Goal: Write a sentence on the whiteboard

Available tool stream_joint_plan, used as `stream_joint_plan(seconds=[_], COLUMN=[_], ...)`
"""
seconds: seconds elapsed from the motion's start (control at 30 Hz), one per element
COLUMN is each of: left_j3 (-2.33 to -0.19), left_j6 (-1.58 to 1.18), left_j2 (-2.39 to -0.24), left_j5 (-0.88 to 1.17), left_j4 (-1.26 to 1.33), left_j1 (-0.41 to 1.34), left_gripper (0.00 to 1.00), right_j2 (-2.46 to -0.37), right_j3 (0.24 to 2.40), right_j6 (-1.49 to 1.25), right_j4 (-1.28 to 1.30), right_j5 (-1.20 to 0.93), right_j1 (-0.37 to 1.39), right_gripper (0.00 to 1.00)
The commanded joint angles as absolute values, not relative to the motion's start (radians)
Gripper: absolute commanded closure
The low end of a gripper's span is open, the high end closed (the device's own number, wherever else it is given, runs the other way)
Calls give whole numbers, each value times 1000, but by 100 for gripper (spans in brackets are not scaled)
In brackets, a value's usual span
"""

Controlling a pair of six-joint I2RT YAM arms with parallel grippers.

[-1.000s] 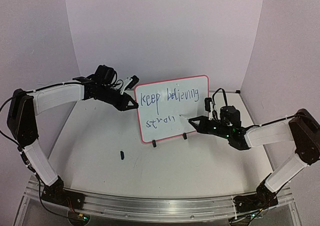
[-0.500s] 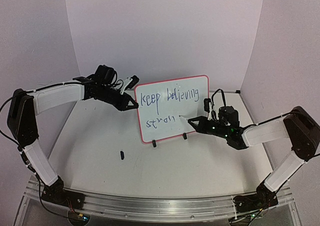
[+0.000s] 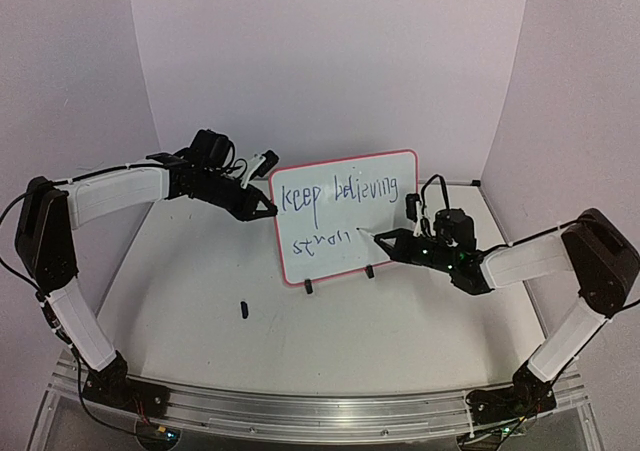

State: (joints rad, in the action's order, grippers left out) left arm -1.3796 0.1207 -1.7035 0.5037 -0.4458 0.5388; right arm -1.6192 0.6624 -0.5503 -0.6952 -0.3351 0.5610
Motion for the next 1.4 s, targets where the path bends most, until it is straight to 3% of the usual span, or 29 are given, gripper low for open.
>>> stream_joint_plan(seconds=[0.0, 1.37], left_j3=[-1350, -1351], left_j6=[169, 170], left_j2=[-1767, -1763], left_j5=[432, 429], left_j4=[-600, -605], left_j1=[565, 569], left_gripper=[100, 100], right_j2=[-1647, -1540], right_j3=[706, 680], right_j6=[-541, -514], right_j4=[-726, -624], right_j5=[-359, -285], right_j1=[557, 557], right_gripper=[100, 100])
